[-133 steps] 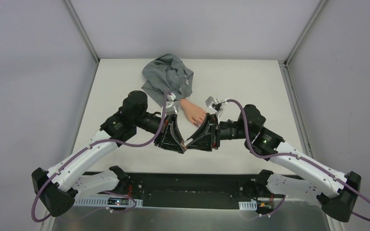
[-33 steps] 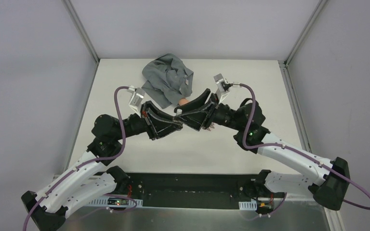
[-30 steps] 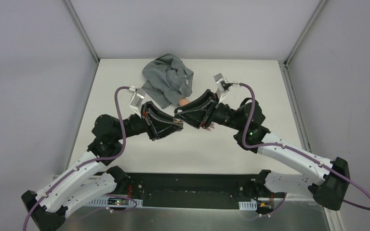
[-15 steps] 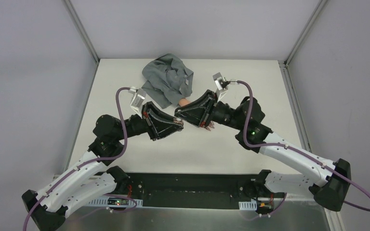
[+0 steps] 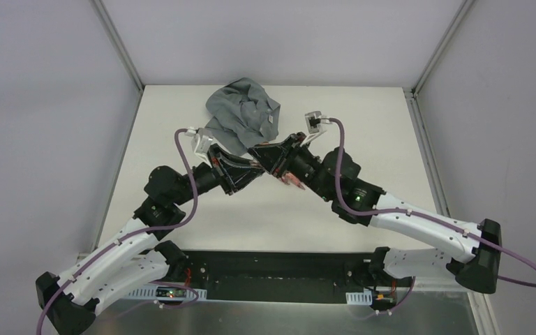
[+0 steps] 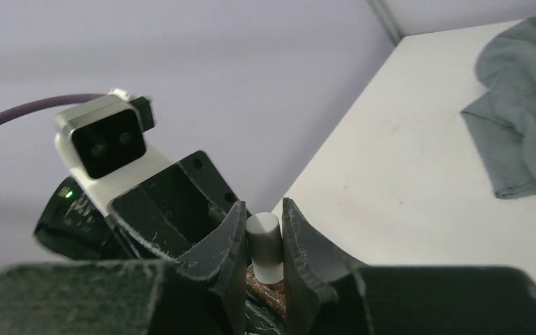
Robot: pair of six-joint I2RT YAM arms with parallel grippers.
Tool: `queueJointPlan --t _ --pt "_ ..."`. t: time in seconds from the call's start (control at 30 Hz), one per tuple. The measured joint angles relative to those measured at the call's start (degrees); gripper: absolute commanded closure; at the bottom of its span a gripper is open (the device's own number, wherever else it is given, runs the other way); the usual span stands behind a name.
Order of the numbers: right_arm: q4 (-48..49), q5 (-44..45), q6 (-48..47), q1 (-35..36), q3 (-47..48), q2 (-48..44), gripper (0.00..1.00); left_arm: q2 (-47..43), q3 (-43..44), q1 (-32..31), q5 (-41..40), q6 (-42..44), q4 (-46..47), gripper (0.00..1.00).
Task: Paint the nails
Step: Screw the nail polish bottle.
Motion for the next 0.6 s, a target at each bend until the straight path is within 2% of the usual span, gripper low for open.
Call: queueJointPlan --t 0.4,0.6 --pt "-7.3 32.2 -10.9 10.6 11.5 11.0 1.0 -0.3 -1.2 0.1 -8.0 5.3 -1.9 1.0" --pt "-8.1 41.1 -16.1 12.7 15.6 16.3 1.0 -0.4 -1.7 0.1 -11.0 7.1 -3.4 1.0"
